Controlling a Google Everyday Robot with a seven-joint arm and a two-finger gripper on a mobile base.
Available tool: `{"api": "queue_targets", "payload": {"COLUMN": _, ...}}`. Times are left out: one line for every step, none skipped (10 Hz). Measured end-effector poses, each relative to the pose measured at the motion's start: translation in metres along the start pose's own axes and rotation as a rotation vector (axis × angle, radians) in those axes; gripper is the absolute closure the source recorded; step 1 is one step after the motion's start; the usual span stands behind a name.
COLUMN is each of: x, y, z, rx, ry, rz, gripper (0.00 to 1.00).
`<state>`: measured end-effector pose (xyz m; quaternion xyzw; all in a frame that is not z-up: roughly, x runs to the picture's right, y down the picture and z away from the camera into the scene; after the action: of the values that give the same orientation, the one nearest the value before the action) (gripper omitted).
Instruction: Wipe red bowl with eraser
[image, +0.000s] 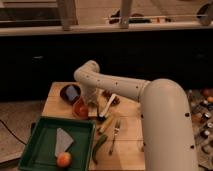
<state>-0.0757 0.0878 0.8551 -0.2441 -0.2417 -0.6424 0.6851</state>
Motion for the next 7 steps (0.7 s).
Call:
{"api": "queue_targets", "payload": {"x": 0.007, "y": 0.0, "z": -0.002, "rx": -0.011, "ry": 0.01, "rz": -0.002, "gripper": 1.0}}
{"api": "queue_targets", "payload": {"x": 0.013, "y": -0.007, "z": -0.005, "rx": -0.019, "ry": 0.015, "rz": -0.01, "gripper": 1.0}}
{"api": "queue_targets", "payload": {"x": 0.019, "y": -0.012, "z": -0.005, "rx": -0.028, "ry": 0.021, "rz": -0.022, "gripper": 1.0}}
{"api": "queue_targets", "payload": {"x": 0.02, "y": -0.018, "z": -0.005, "rx": -0.032, "ry": 0.021, "rz": -0.032, "gripper": 1.0}}
{"api": "queue_targets", "payload": {"x": 0.021, "y": -0.033, "z": -0.004, "rx": -0.037, "ry": 0.018, "rz": -0.061, "gripper": 1.0}}
{"api": "queue_targets", "payload": {"x": 0.019, "y": -0.048, "z": 0.0, "rx": -0.042, "ry": 0.011, "rz": -0.091, "gripper": 1.0}}
{"api": "queue_targets", "payload": {"x": 0.016, "y": -0.059, "z": 0.004, "rx": -0.043, "ry": -0.001, "rz": -0.12, "gripper": 1.0}}
